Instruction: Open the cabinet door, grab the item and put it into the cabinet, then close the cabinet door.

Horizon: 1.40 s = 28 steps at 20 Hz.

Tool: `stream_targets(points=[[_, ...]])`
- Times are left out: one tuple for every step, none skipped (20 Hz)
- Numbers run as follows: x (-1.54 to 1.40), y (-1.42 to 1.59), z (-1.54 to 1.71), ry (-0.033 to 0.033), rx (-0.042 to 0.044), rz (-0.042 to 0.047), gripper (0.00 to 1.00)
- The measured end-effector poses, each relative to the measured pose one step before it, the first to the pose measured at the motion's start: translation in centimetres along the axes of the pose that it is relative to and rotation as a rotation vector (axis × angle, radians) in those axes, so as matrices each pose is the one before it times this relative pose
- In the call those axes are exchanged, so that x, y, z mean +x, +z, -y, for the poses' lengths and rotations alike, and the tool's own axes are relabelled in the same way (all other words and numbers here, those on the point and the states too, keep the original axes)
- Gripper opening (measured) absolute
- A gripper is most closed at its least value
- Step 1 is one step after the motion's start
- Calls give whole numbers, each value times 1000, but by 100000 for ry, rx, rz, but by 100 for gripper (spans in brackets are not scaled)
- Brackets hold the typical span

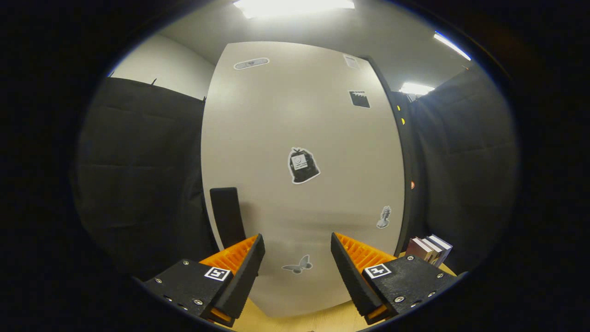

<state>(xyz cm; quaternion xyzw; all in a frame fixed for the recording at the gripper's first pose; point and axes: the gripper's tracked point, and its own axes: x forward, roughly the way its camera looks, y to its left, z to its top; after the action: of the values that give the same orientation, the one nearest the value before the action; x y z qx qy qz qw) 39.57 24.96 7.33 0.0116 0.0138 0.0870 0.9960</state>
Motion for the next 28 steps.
stream_targets(points=[[286,-179,-20,-1902,-1873,18,90],[4,28,-96,-273,-1947,778,89],[170,-199,41,66,-1127,-616,89],[-29,-525,19,268,-133,-1618,89],[-174,-306,95,128,370,-1057,90],[-229,-153,277,-268,607,-500,90],[-456,54,309,-466,732,331,90],[-583,38,352,-308,448,412,90],[-698,34,324,-383,96,233,90],[-558,-23,416,-538,35,139,90],[-726,32,461,-525,76,238,90],[-745,0,532,-542,181,179,90],[-820,95,535,-570,259,339,90],[-856,34,513,-657,358,361,90],[-973,31,553,-711,434,287,90],[-837,-1,493,-678,536,252,90],[-881,-38,523,-916,739,64,90],[-916,-158,286,-245,775,49,90],[-916,-203,321,-157,89,7,90],[-763,-214,387,-508,-507,-204,90],[-816,-182,446,-826,-641,-202,90],[-777,-346,458,-884,-222,-146,90],[-855,-343,449,-927,-67,-52,91],[-626,-289,312,-818,-80,7,91],[-795,-364,430,-1039,131,-31,92],[-483,-339,251,-456,221,-162,92],[-562,-429,287,-552,258,-435,93],[-573,-490,345,-636,285,-450,93]])
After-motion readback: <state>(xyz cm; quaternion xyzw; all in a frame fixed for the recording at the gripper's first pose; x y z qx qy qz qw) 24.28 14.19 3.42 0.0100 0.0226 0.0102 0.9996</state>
